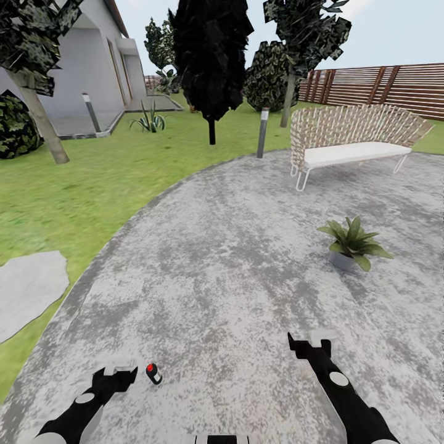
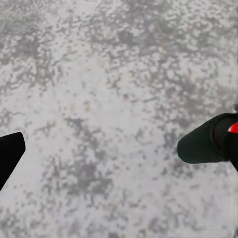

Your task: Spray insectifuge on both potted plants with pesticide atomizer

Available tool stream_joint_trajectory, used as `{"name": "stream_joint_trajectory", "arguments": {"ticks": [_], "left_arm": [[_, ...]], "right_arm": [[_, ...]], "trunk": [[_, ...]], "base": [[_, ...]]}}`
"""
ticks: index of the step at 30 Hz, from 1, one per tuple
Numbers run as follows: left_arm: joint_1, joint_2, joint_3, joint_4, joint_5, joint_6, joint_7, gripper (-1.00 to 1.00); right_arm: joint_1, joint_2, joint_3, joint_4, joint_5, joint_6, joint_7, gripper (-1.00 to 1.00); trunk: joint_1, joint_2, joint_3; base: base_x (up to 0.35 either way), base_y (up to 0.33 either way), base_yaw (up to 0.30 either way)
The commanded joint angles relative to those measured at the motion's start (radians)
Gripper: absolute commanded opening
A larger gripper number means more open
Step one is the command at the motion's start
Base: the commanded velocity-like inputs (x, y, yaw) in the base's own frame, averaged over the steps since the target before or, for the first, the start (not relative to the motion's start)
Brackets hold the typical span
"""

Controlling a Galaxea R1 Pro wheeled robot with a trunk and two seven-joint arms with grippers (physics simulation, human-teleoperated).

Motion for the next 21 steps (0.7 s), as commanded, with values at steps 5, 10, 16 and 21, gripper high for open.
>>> {"name": "stream_joint_trajectory", "arguments": {"ticks": [5, 10, 16, 21], "left_arm": [[0.000, -0.003, 0.009, 0.005, -0.008, -0.019, -0.007, 1.00], [0.000, -0.015, 0.010, 0.005, -0.004, -0.021, -0.007, 1.00], [0.000, -0.016, 0.015, 0.005, 0.001, -0.021, -0.007, 1.00], [0.000, -0.023, 0.018, 0.006, 0.002, -0.022, -0.007, 1.00]], "right_arm": [[0.000, 0.000, 0.000, 0.001, 0.001, -0.003, 0.000, 1.00], [0.000, 0.000, 0.000, 0.001, 0.001, -0.003, 0.000, 1.00], [0.000, 0.000, 0.001, 0.001, 0.001, -0.004, 0.000, 1.00], [0.000, 0.001, 0.001, 0.001, 0.001, -0.003, 0.000, 1.00]], "trunk": [[0.000, 0.000, -0.001], [0.000, 0.000, -0.001], [0.000, 0.000, -0.001], [0.000, 0.000, -0.001]], "base": [[0.018, -0.138, 0.000], [0.001, -0.013, 0.000], [0.000, -0.001, 0.000], [0.000, 0.000, 0.000]]}}
